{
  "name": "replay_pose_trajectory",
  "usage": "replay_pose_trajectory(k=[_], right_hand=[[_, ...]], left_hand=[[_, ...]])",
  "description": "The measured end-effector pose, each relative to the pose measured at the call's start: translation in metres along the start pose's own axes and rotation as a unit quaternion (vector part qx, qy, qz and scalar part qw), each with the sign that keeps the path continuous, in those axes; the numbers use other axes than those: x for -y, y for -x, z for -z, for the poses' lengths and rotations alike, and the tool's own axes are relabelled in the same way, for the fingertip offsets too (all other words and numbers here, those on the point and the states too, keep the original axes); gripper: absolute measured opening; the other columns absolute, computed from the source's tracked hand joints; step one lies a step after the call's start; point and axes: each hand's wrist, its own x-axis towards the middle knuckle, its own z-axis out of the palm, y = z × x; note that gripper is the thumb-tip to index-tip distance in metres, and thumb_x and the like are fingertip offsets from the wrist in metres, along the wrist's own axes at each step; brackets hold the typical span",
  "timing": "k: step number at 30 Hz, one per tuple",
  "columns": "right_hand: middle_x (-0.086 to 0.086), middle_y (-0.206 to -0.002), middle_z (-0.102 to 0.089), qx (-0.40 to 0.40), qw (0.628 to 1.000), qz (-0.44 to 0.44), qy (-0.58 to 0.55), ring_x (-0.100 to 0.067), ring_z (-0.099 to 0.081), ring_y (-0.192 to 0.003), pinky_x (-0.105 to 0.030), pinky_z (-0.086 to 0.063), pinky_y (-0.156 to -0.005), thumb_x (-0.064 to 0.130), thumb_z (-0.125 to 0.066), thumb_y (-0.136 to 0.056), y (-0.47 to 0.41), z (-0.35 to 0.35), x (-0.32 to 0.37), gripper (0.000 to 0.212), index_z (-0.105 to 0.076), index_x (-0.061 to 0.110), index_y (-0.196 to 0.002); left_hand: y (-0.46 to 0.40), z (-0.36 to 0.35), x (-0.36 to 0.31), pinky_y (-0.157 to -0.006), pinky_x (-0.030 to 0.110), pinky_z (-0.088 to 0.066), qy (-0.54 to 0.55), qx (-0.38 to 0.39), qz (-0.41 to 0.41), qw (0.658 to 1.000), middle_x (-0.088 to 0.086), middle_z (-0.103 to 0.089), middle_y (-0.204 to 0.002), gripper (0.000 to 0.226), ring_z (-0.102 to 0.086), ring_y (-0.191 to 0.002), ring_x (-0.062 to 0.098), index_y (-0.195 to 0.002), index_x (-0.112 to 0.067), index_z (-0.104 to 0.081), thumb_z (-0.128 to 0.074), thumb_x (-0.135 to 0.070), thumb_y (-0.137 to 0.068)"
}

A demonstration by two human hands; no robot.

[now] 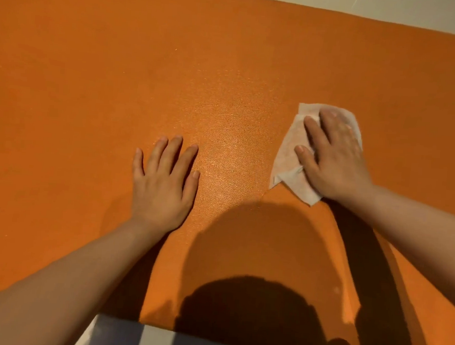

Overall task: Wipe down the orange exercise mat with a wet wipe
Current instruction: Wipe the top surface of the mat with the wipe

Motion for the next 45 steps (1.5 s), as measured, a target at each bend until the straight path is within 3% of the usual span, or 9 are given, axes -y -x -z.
replay_pose_trajectory(k=[8,15,23,27,30,34,38,40,45], right_hand=[[-0.005,-0.164,0.011,0.069,0.996,0.025,0.055,-0.02,0.016,-0.149,-0.058,0.014,-0.116,0.049,-0.001,-0.097,0.019,-0.025,0.091,0.063,0.007,0.026,-0.155],[-0.004,-0.161,-0.024,0.047,0.987,0.152,0.024,-0.022,-0.018,-0.15,-0.058,-0.013,-0.116,0.047,-0.03,-0.1,0.106,-0.059,0.113,0.057,-0.032,0.024,-0.152],[0.004,-0.164,0.013,0.005,0.95,-0.309,-0.052,-0.011,0.017,-0.149,-0.048,0.017,-0.118,0.052,-0.018,-0.103,0.102,-0.033,0.06,0.06,-0.002,0.031,-0.157],[0.001,-0.162,0.017,0.013,0.952,-0.3,-0.049,-0.014,0.021,-0.148,-0.055,0.01,-0.117,0.053,-0.01,-0.1,0.128,-0.049,0.104,0.064,-0.002,0.027,-0.158],[-0.01,-0.162,-0.018,-0.001,0.983,-0.174,-0.06,-0.027,-0.014,-0.15,-0.061,-0.012,-0.114,0.048,-0.03,-0.097,0.161,-0.075,0.168,0.062,-0.025,0.022,-0.153],[-0.005,-0.159,-0.028,-0.01,0.993,-0.084,-0.08,-0.025,-0.024,-0.148,-0.055,-0.016,-0.116,0.055,-0.029,-0.1,0.192,-0.089,0.187,0.058,-0.027,0.028,-0.152],[-0.004,-0.161,-0.025,0.024,0.96,-0.264,-0.085,-0.023,-0.011,-0.149,-0.036,0.006,-0.12,0.068,-0.006,-0.096,0.209,-0.068,0.12,0.065,-0.01,0.039,-0.153],[-0.003,-0.164,0.007,0.032,0.921,-0.378,-0.088,-0.017,0.012,-0.15,-0.043,0.009,-0.121,0.074,0.006,-0.088,0.212,-0.053,0.082,0.078,-0.001,0.035,-0.155],[-0.004,-0.164,0.013,0.023,0.898,-0.432,-0.079,-0.018,0.019,-0.149,-0.054,0.011,-0.118,0.061,-0.002,-0.089,0.175,-0.038,0.069,0.075,0.006,0.028,-0.156]], left_hand=[[-0.007,-0.001,-0.004,-0.118,0.052,-0.006,-0.001,0.01,0.032,0.999,0.008,-0.036,-0.156,0.056,-0.025,-0.146,0.026,-0.149,-0.02,-0.04,-0.026,-0.043,-0.099],[-0.007,-0.004,-0.001,-0.118,0.055,-0.006,-0.006,0.024,0.039,0.999,0.008,-0.03,-0.159,0.058,-0.018,-0.148,0.024,-0.151,-0.022,-0.037,-0.023,-0.043,-0.099],[-0.007,-0.005,-0.001,-0.116,0.055,-0.006,-0.004,0.017,0.038,0.999,0.01,-0.032,-0.157,0.059,-0.022,-0.147,0.027,-0.15,-0.022,-0.038,-0.026,-0.043,-0.096],[-0.008,-0.007,-0.008,-0.116,0.057,-0.007,0.004,0.013,0.04,0.999,0.01,-0.033,-0.157,0.058,-0.021,-0.147,0.027,-0.149,-0.023,-0.039,-0.028,-0.042,-0.096],[-0.008,-0.008,-0.006,-0.116,0.057,-0.007,0.009,0.013,0.047,0.999,0.011,-0.032,-0.157,0.058,-0.02,-0.147,0.026,-0.149,-0.022,-0.039,-0.029,-0.041,-0.096],[-0.01,-0.008,-0.003,-0.116,0.058,-0.007,0.009,0.01,0.044,0.999,0.011,-0.032,-0.157,0.058,-0.02,-0.147,0.028,-0.15,-0.022,-0.039,-0.029,-0.041,-0.095],[-0.009,-0.009,-0.004,-0.116,0.058,-0.007,0.016,0.013,0.044,0.999,0.012,-0.033,-0.156,0.057,-0.02,-0.147,0.028,-0.149,-0.022,-0.039,-0.031,-0.04,-0.096],[-0.008,-0.009,-0.004,-0.116,0.058,-0.007,0.016,0.012,0.045,0.999,0.012,-0.033,-0.156,0.057,-0.02,-0.147,0.028,-0.149,-0.021,-0.039,-0.031,-0.04,-0.096],[-0.011,-0.008,-0.004,-0.116,0.058,-0.007,0.015,0.01,0.047,0.999,0.012,-0.031,-0.157,0.058,-0.019,-0.148,0.028,-0.15,-0.021,-0.038,-0.03,-0.041,-0.096]])
